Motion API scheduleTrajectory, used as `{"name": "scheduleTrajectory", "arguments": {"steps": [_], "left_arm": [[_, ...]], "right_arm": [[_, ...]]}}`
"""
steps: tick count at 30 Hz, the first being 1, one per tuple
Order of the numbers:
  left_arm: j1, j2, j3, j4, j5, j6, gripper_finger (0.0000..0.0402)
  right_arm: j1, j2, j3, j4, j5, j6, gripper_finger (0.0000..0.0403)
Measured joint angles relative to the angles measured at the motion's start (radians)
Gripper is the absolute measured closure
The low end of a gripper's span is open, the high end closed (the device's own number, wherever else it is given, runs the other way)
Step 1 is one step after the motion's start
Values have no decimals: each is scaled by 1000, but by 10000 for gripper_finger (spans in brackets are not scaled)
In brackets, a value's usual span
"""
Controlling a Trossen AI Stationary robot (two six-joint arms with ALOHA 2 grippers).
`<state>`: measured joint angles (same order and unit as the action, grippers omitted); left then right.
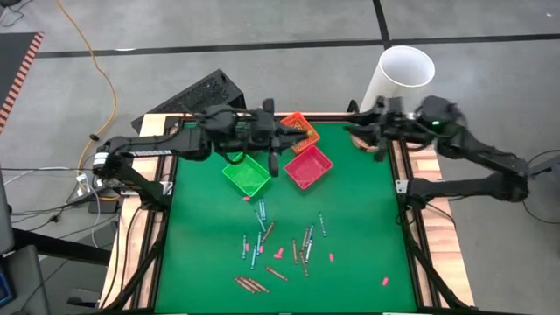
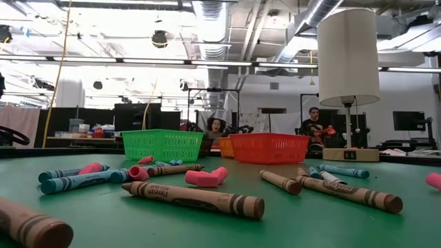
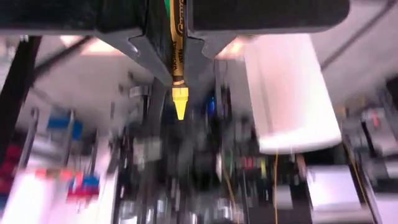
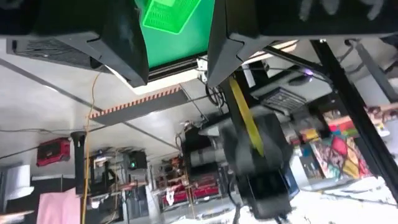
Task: Sort crayons
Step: Put the yellow crayon into the bin
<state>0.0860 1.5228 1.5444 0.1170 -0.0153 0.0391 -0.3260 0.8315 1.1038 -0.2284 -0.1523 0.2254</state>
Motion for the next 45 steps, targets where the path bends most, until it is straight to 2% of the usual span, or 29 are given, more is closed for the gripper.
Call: {"name": "scheduleTrajectory", "arguments": {"steps": [4,9,13,18,29,39,45], "left_arm": [[0,-20,0,95,3,0,399],[0,-19,0,126,5,0,399],[0,-19,0,128,10,0,399],[0,-19,0,128,27,0,399],[0,-18,0,119,32,41,399],[0,-35,0,117,26,69,399],[0,-37,0,117,21,52,399]], "right_arm": [[36,101,0,117,0,-21,224],[76,220,8,271,-4,-24,193],[84,285,57,288,-8,-25,177],[105,349,113,300,-27,-26,175],[125,358,155,310,-30,-53,177],[113,296,154,166,-75,-83,177],[126,273,154,214,-74,-101,177]]}}
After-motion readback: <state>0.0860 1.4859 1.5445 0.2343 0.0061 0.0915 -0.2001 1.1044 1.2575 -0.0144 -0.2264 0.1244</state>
